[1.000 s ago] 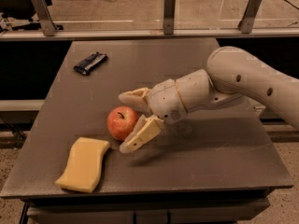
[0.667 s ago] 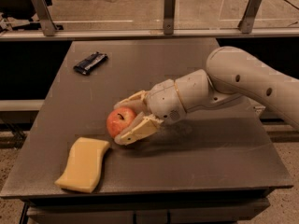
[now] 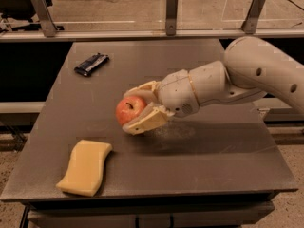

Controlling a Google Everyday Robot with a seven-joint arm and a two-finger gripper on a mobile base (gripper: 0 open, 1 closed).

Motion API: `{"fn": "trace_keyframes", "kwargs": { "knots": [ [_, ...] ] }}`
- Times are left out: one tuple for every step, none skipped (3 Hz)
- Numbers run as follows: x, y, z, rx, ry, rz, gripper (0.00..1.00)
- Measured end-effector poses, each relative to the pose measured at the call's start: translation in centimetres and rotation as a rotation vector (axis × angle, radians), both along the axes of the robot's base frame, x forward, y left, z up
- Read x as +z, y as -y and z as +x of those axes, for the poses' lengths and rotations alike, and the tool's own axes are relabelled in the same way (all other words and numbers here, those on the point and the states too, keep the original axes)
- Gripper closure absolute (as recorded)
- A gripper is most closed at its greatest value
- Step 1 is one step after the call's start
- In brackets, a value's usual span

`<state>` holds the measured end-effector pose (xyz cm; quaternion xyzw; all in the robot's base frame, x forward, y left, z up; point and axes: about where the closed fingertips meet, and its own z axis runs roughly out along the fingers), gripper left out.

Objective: Move apple near rxbar blueberry

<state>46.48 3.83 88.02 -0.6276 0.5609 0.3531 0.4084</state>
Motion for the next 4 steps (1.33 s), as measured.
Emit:
{"fn": "trace_keyframes", "kwargs": {
  "knots": [
    [2.8, 2.8, 3.3, -0.044, 0.051, 0.041, 1.0],
    [5.9, 5.3, 7.8, -0.088, 0.093, 0.063, 1.0],
    [7.3, 6.3, 12.4, -0.16, 0.118, 0.07, 1.0],
    [8.3, 6.1, 14.7, -0.265, 0.17, 0.051, 1.0]
  ]
}}
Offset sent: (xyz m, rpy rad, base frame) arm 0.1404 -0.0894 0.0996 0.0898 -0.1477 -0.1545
